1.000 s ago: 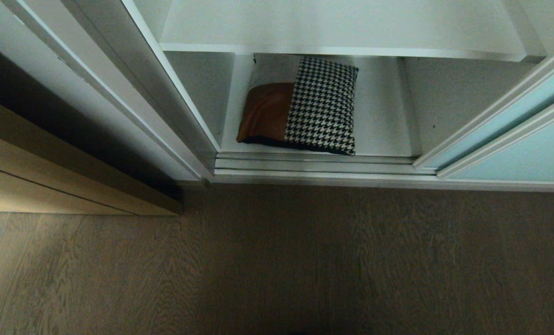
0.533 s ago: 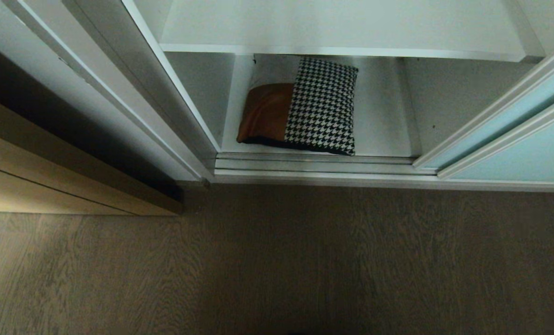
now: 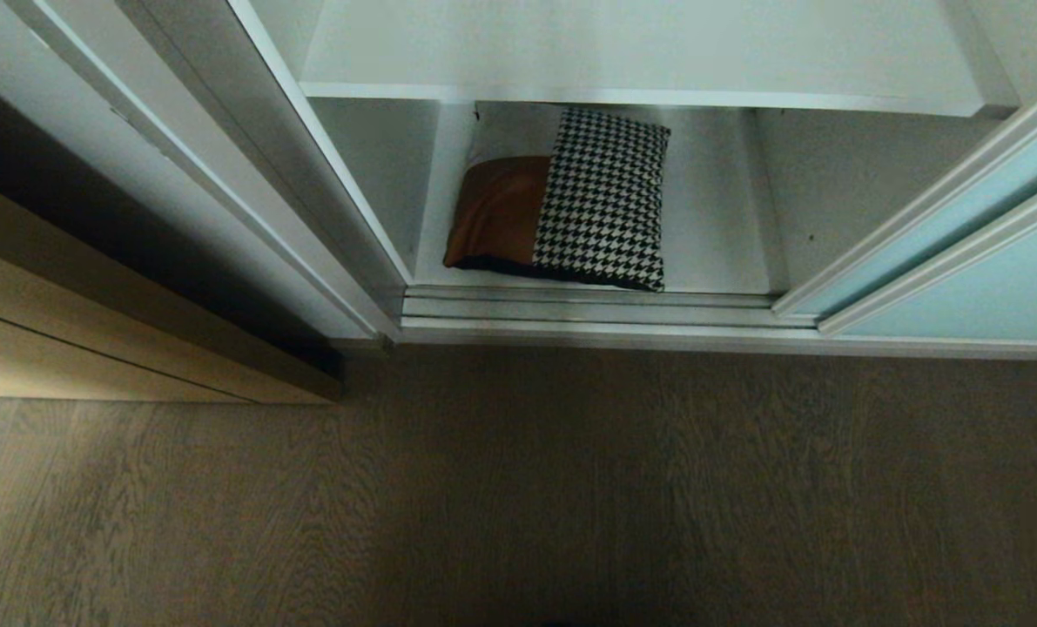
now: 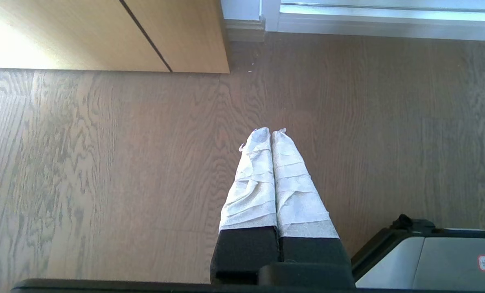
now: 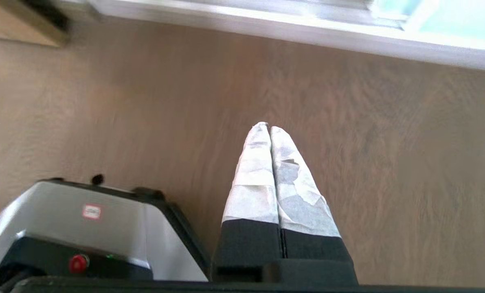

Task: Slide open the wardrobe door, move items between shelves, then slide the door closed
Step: Open the door

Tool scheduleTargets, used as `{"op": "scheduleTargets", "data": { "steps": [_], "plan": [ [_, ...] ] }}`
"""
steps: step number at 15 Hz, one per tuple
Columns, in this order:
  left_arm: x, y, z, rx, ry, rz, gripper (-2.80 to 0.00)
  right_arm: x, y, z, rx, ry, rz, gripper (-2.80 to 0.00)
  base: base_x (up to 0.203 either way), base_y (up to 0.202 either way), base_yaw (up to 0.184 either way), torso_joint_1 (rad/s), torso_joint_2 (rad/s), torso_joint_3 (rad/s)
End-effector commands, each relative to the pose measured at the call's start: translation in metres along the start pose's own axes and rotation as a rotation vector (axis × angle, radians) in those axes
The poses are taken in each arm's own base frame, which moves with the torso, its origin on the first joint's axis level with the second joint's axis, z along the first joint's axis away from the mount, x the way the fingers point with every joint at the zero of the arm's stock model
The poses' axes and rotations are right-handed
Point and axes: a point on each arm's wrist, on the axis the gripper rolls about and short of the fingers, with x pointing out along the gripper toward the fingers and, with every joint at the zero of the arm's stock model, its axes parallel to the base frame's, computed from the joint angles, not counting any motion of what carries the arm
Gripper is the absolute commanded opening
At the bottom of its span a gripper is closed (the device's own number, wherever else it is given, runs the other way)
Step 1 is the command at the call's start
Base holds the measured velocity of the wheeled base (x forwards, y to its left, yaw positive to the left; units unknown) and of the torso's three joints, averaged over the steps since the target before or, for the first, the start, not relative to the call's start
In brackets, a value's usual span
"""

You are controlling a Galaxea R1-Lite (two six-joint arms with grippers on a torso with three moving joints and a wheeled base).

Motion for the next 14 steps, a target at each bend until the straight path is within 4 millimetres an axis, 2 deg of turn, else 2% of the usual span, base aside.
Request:
{"op": "scheduleTargets", "data": {
  "steps": [1, 4, 14],
  "plan": [
    [0.0002, 0.0000, -0.0004, 0.001, 0.003, 0.000, -2.80, -0.0025, -0.0016, -0.0039, 0.011, 0.024, -0.090, -2.80, 0.000, 0.000, 0.000, 0.000, 0.00, 0.000],
    [0.0002, 0.0000, -0.0004, 0.001, 0.003, 0.000, -2.80, 0.0018, -0.0049, -0.0118, 0.000, 0.004, -0.192, -2.80, 0.000, 0.000, 0.000, 0.000, 0.00, 0.000],
    [0.0002, 0.0000, -0.0004, 0.001, 0.003, 0.000, -2.80, 0.0017, -0.0049, -0.0120, 0.012, 0.006, -0.193, -2.80, 0.000, 0.000, 0.000, 0.000, 0.00, 0.000]
  ]
}}
